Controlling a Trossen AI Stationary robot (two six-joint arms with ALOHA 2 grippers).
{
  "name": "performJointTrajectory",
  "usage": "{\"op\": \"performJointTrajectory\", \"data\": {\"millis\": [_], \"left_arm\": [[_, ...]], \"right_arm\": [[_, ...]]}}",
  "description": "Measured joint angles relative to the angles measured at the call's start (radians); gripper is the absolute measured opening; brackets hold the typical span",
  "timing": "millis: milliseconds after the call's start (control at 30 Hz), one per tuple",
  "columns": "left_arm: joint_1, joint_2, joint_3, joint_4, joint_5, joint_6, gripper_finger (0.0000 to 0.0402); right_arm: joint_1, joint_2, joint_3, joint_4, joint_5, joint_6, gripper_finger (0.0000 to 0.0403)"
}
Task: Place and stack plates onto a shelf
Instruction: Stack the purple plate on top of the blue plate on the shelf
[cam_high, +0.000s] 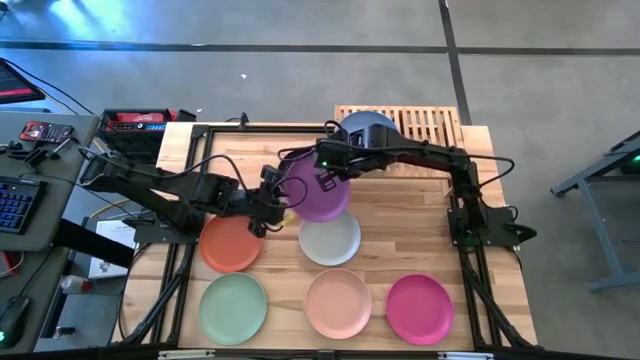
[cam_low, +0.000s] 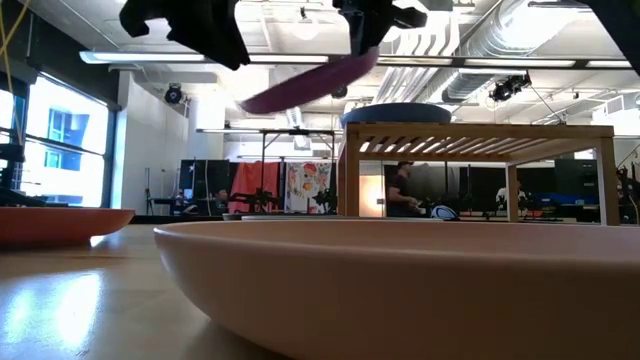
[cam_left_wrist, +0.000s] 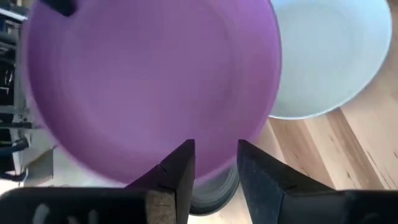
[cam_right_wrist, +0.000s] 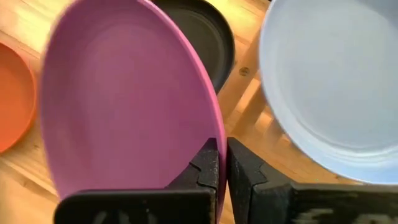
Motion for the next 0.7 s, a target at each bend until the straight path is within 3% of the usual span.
{"op": "performJointTrajectory", "data": {"millis": [200, 533, 700], "left_arm": [[-0.003, -0.035, 0.001, 0.01, -0.03, -0.059, 0.011], [-0.003, -0.056, 0.001, 0.028, -0.224, -0.099, 0.011], [-0.003, -0.056, 0.001, 0.039, -0.226, -0.143, 0.011]], "right_arm": [[-0.047, -0.032, 0.0, 0.005, -0.004, -0.073, 0.0001], [-0.183, -0.119, 0.0, 0.006, -0.002, -0.222, 0.0], [-0.279, -0.147, 0.0, 0.006, -0.059, -0.335, 0.0]]}}
